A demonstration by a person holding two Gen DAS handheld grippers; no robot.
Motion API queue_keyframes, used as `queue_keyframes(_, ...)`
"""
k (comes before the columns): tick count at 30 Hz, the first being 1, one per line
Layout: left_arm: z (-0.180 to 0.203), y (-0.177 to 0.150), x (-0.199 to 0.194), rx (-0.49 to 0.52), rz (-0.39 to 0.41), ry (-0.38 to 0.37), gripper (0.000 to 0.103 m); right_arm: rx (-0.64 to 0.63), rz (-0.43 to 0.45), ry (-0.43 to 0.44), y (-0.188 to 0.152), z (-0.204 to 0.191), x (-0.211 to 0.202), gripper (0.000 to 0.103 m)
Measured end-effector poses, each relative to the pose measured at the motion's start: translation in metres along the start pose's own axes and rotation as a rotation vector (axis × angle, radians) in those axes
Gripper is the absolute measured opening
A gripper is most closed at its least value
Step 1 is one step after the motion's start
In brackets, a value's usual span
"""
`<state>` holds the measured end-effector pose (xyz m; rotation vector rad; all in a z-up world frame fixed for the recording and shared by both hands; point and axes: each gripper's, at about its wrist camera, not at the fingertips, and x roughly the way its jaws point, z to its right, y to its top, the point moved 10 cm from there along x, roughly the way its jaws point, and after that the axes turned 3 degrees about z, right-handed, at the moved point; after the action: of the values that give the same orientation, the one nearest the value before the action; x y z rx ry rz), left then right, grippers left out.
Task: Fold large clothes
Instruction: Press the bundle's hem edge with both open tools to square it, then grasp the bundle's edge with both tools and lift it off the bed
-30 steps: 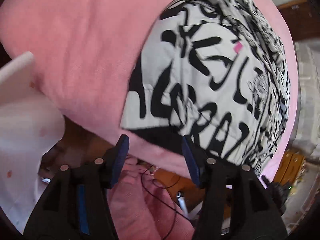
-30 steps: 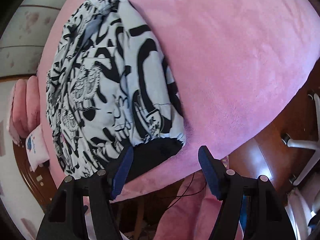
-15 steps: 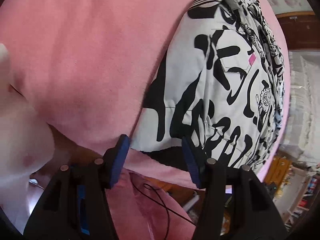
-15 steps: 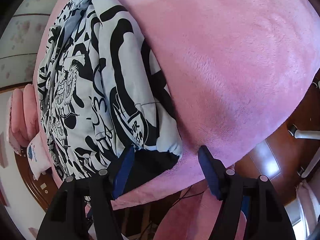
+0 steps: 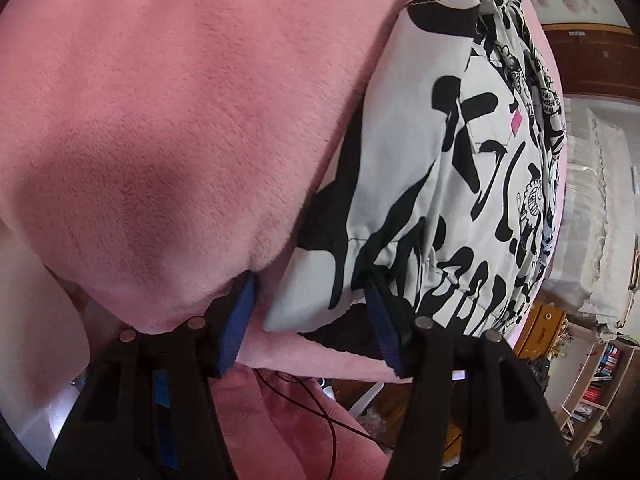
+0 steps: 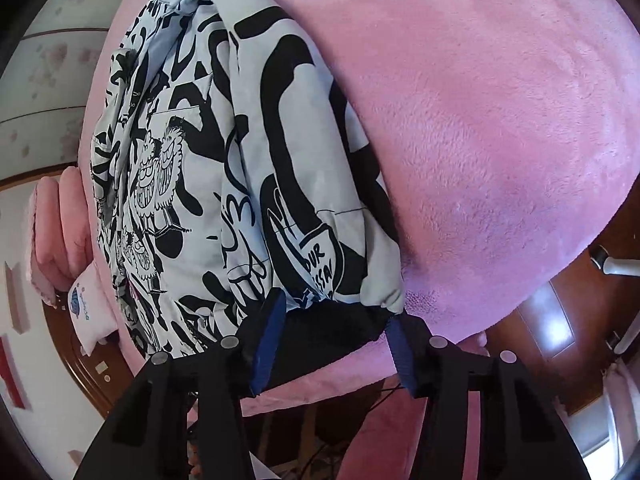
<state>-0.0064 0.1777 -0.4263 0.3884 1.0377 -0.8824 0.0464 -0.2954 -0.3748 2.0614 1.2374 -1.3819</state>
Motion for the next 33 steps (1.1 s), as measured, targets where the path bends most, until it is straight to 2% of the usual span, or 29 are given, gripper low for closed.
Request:
queue_keyframes(3,-0.001,0.0,-0.002,-0.002,0.018,0.005,0.052,0.038,-0.007,0.045,0.002,0.001,0.004,0.038)
queue_keyframes(5,0.005,-0.003,-0.005,-0.005,0.033,-0.001,0.033,0.034,-0.002,0.049,0.002,-0.001,0.004,0.031)
queue_keyframes(6,0.007,-0.004,-0.007,-0.018,0.049,0.013,0.03,0.03,-0.001,0.063,0.002,-0.003,0.003,0.025)
queue_keyframes(8,0.01,-0.01,-0.014,-0.016,0.071,0.039,0.018,0.019,0.001,0.057,0.001,-0.005,0.002,0.023)
queue_keyframes(10,0.018,-0.012,-0.018,-0.017,0.096,0.055,0.012,0.014,0.001,0.058,0.001,-0.007,-0.001,0.017)
queue_keyframes(12,0.024,-0.016,-0.026,-0.093,0.137,0.027,0.011,0.022,-0.002,0.08,0.0,-0.008,-0.004,0.011)
queue_keyframes(16,0.045,-0.023,-0.042,-0.16,0.198,-0.026,0.01,0.02,0.001,0.135,-0.001,-0.017,-0.017,0.009)
queue_keyframes(21,0.09,-0.027,-0.074,-0.167,0.265,-0.151,0.006,0.015,0.011,0.227,0.0,-0.036,-0.04,0.006)
queue_keyframes(28,0.148,-0.011,-0.128,-0.129,0.348,-0.219,0.005,-0.045,0.046,0.33,0.01,-0.081,-0.08,0.004)
queue_keyframes(33,0.176,0.011,-0.177,-0.135,0.417,-0.226,0.005,-0.083,0.1,0.434,0.036,-0.126,-0.129,0.003)
